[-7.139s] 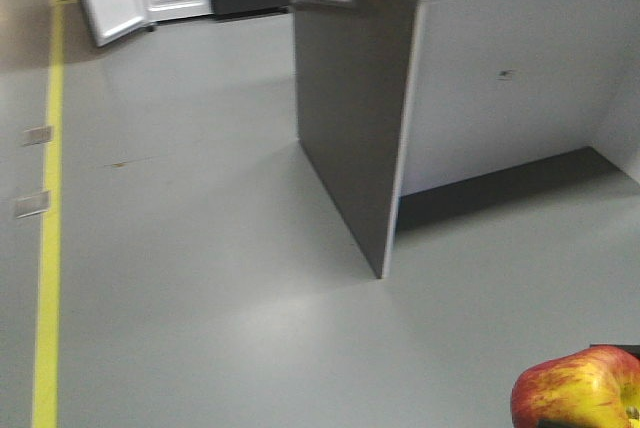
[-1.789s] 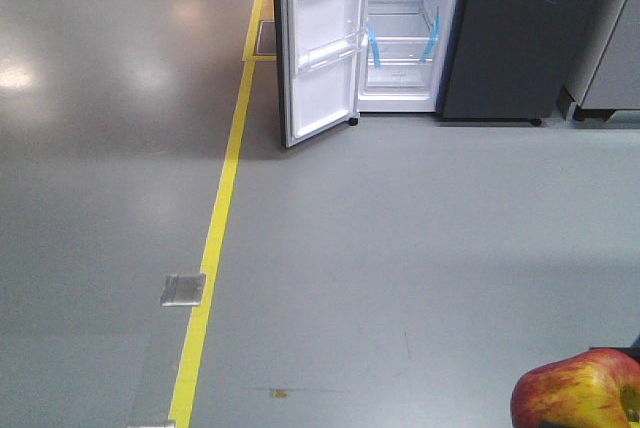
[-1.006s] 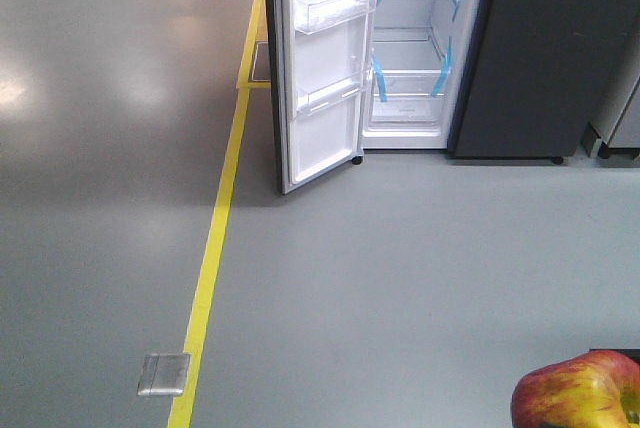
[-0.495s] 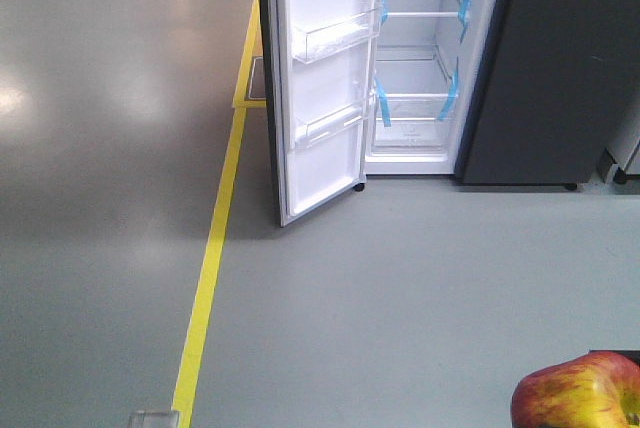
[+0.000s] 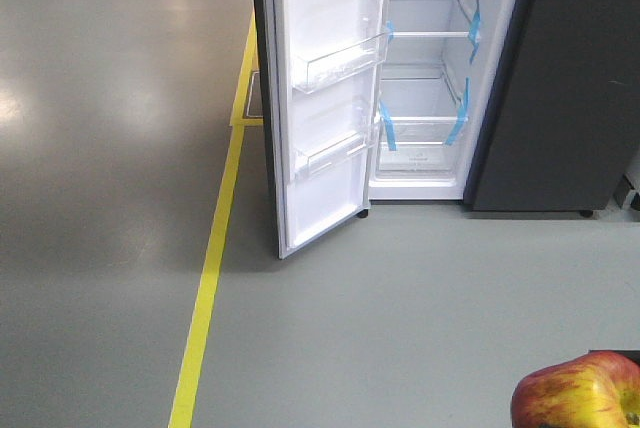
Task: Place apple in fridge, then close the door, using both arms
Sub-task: 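Drive up to the refrigerator door bins, keeping the apple held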
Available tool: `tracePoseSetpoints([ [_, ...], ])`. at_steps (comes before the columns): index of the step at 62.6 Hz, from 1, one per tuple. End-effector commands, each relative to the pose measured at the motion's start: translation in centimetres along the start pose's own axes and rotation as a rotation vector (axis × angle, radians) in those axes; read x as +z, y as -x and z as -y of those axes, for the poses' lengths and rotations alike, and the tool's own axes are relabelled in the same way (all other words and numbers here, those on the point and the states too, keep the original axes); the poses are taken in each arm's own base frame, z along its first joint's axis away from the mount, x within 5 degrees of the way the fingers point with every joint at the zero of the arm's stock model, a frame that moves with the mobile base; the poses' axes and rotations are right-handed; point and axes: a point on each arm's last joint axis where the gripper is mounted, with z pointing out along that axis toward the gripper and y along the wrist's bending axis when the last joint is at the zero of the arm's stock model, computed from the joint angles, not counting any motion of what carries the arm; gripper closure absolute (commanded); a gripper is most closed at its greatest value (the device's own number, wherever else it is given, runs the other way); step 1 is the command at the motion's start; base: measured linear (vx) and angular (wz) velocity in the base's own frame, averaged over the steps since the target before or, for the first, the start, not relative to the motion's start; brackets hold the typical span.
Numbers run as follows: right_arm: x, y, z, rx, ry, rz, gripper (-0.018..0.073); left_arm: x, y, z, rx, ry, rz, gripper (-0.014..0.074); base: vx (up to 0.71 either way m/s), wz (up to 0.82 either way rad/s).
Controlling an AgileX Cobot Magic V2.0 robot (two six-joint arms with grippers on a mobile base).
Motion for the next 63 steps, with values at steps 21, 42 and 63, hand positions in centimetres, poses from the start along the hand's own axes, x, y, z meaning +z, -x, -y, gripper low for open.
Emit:
tracePoseSetpoints([
  [21,-0.52,1.29,-0.03,0.001,-0.009,0.092,0.0148,-0.08,0.09,0.05,-0.015,-0.007,0.071,0.0603,0.23,-0.04],
  [42,-0.52,1.29,-0.03,0.001,-0.009,0.092,0.0148,-0.08,0.09,0.05,-0.015,-0.007,0.071,0.0603,0.20,-0.04],
  [63,-0.52,1.29,-0.03,0.001,-0.009,0.092,0.0148,-0.08,0.09,0.05,-0.015,-0.007,0.071,0.0603,0.17,-0.03],
])
